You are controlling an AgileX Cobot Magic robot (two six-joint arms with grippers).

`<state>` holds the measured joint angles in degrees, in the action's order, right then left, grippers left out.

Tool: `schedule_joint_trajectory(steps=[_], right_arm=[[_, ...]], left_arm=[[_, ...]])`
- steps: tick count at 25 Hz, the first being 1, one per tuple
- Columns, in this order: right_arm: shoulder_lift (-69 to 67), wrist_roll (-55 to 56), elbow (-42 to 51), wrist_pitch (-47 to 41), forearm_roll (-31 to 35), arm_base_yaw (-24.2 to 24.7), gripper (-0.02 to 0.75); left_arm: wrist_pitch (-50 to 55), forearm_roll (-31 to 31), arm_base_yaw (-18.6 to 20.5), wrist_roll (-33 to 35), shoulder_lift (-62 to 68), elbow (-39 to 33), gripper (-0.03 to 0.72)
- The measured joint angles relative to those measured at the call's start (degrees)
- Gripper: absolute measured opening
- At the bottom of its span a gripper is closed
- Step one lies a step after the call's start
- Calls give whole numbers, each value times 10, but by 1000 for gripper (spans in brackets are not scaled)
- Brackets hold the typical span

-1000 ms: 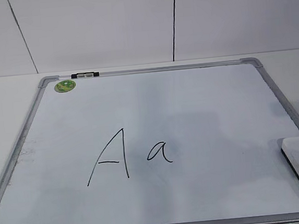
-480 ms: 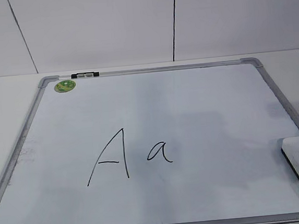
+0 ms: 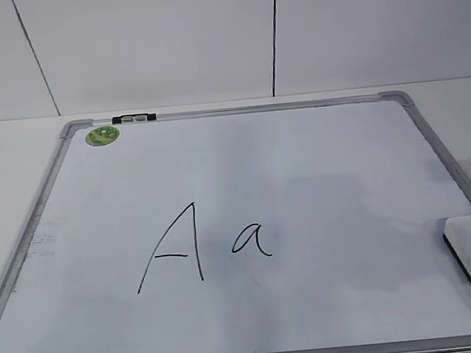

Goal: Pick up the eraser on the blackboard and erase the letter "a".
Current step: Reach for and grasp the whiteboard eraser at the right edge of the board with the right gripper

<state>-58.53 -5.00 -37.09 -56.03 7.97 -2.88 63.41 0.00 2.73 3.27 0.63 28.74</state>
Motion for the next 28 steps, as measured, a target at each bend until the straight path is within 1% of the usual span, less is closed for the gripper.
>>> schedule_joint_trajectory(steps=[5, 11, 18, 25, 28], right_arm=[[-23, 24, 0, 2, -23, 0, 680], [-71, 29, -3, 18, -27, 0, 680], [-132, 33, -53, 19, -44, -1, 680], [-203, 80, -91, 19, -96, -43, 678], [-222, 102, -99, 19, -108, -51, 678]], left_arm=[[0, 0, 0, 0, 0, 0, 235], [0, 0, 0, 0, 0, 0, 235], [0, 0, 0, 0, 0, 0, 235], [0, 0, 0, 0, 0, 0, 235], [0, 0, 0, 0, 0, 0, 235]])
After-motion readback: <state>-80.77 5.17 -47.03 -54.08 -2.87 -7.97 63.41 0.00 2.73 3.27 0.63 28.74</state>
